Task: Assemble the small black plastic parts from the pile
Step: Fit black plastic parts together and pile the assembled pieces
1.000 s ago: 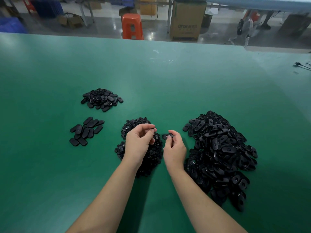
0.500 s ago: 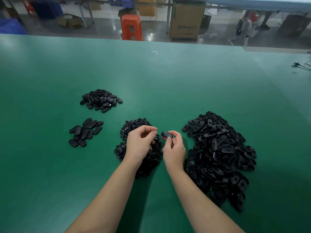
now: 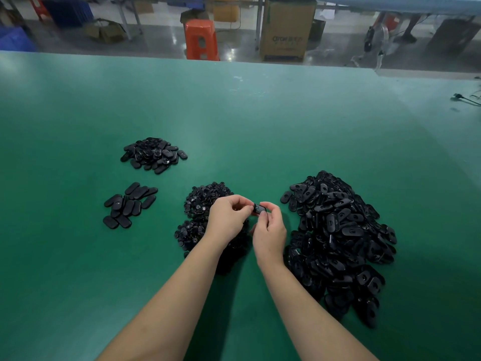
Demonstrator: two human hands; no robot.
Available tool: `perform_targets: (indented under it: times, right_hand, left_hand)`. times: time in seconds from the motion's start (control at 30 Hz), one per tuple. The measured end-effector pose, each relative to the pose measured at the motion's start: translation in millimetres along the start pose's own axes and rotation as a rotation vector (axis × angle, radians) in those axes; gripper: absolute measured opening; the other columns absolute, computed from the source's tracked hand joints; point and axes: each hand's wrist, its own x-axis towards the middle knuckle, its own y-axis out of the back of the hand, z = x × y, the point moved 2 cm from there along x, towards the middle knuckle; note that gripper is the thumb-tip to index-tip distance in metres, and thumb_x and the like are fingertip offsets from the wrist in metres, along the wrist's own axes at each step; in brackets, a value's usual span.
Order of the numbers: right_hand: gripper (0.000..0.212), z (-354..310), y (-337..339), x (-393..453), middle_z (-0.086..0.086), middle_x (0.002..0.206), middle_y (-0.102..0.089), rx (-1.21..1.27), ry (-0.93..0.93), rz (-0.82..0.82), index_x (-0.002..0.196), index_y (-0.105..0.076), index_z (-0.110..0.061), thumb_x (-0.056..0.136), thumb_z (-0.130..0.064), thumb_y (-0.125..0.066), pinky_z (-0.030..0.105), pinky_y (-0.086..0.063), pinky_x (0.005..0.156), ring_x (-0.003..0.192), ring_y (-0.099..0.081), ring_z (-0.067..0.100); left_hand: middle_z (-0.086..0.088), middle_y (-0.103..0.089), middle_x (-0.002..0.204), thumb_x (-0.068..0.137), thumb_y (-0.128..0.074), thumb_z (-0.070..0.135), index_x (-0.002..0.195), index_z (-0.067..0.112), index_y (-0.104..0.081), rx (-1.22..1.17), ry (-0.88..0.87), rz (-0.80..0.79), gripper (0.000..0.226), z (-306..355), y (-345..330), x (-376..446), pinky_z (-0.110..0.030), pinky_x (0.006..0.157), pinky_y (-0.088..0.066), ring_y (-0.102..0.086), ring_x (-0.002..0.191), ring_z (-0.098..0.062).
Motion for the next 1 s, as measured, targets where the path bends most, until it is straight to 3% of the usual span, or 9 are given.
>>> perform_targets:
  times: [0.17,0.27,0.4,0.57,0.73,1.0]
  right_hand:
    - [0.018,-0.3,0.4,-0.6,-0.004,0.092,-0.071,0.004,0.004,-0.003,0.108,-0.061,-0.024,0.103,-0.014,-0.048,0.041,-0.052,0.077,0.083,-0.065,0.021]
    - [0.018,-0.2,0.0,-0.2,-0.001,0.092,-0.072,0.003,0.007,-0.002,0.108,-0.061,-0.024,0.103,-0.014,-0.048,0.041,-0.052,0.076,0.083,-0.065,0.024]
    - [0.02,-0.3,-0.4,-1.2,-0.004,0.093,-0.072,-0.01,0.004,-0.011,0.108,-0.061,-0.027,0.103,-0.015,-0.047,0.038,-0.051,0.073,0.081,-0.065,0.023]
    - [0.02,-1.1,0.5,-1.5,-0.005,0.095,-0.072,-0.028,0.005,-0.02,0.109,-0.061,-0.027,0.103,-0.016,-0.046,0.034,-0.048,0.071,0.079,-0.062,0.02]
    - [0.021,-2.1,1.9,-2.9,-0.007,0.095,-0.072,-0.038,0.012,-0.032,0.11,-0.062,-0.026,0.103,-0.016,-0.045,0.032,-0.046,0.07,0.081,-0.063,0.018]
    - [0.021,-0.3,1.6,-1.6,-0.005,0.095,-0.071,-0.039,0.019,-0.046,0.111,-0.061,-0.025,0.104,-0.016,-0.045,0.034,-0.047,0.069,0.078,-0.06,0.017]
  left_hand:
    - [0.004,-0.076,0.078,0.087,-0.074,0.013,0.082,0.022,-0.077,-0.017,0.028,-0.006,0.01,-1.2,-4.6,-1.6,-0.027,0.067,-0.055,-0.069,0.07,-0.011]
    - [-0.004,-0.076,0.079,0.087,-0.073,0.01,0.083,0.018,-0.076,-0.103,0.089,0.015,0.01,-0.8,-5.6,-1.5,-0.023,0.051,-0.042,-0.052,0.045,-0.002]
    - [-0.001,-0.071,0.074,0.087,-0.073,0.008,0.082,0.016,-0.072,-0.107,0.117,0.045,0.009,2.1,-6.6,-1.0,-0.017,0.046,-0.039,-0.048,0.041,0.002]
    - [0.002,-0.072,0.075,0.087,-0.072,0.01,0.078,0.022,-0.072,-0.013,0.079,0.034,0.014,5.3,-5.8,0.9,-0.019,0.049,-0.04,-0.049,0.044,0.0]
    - [0.01,-0.072,0.075,0.088,-0.071,0.014,0.077,0.029,-0.071,0.128,0.004,0.015,0.019,9.4,-5.4,-0.8,-0.01,0.053,-0.04,-0.06,0.061,-0.002]
    - [0.014,-0.069,0.074,0.089,-0.068,0.014,0.081,0.027,-0.073,0.244,-0.042,0.012,0.015,14.7,-6.6,-2.1,-0.004,0.055,-0.041,-0.061,0.066,0.002]
